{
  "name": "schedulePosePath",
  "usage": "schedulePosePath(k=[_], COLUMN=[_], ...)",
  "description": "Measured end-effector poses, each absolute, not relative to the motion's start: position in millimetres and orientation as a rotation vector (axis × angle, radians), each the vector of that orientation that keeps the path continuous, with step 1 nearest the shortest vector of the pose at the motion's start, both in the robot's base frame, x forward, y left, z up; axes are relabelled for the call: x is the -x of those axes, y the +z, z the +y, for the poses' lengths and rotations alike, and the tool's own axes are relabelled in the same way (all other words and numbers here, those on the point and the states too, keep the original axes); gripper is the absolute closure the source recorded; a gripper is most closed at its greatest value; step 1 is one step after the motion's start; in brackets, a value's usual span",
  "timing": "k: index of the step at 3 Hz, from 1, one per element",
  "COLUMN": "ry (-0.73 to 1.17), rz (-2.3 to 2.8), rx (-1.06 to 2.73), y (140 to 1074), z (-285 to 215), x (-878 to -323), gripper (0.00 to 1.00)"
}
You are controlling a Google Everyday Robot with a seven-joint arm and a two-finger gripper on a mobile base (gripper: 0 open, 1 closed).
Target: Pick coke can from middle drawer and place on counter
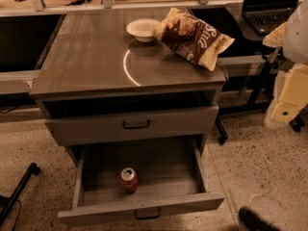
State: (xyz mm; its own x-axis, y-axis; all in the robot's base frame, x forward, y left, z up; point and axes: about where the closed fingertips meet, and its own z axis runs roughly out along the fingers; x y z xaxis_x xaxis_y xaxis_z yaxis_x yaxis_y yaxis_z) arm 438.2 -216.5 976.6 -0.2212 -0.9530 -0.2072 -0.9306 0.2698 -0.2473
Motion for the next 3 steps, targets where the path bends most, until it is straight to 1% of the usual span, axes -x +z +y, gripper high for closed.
schedulePosePath(k=[1,2,3], ry=[-0.100,-0.100,-0.100], rz=[2.231,2.231,2.230], rx=[1.724,1.724,1.724], y=[976.6,976.7,976.7], z=[-216.5,-216.5,-216.5], x=[-438.2,-438.2,-438.2], gripper=[0.19,0.22,0.00])
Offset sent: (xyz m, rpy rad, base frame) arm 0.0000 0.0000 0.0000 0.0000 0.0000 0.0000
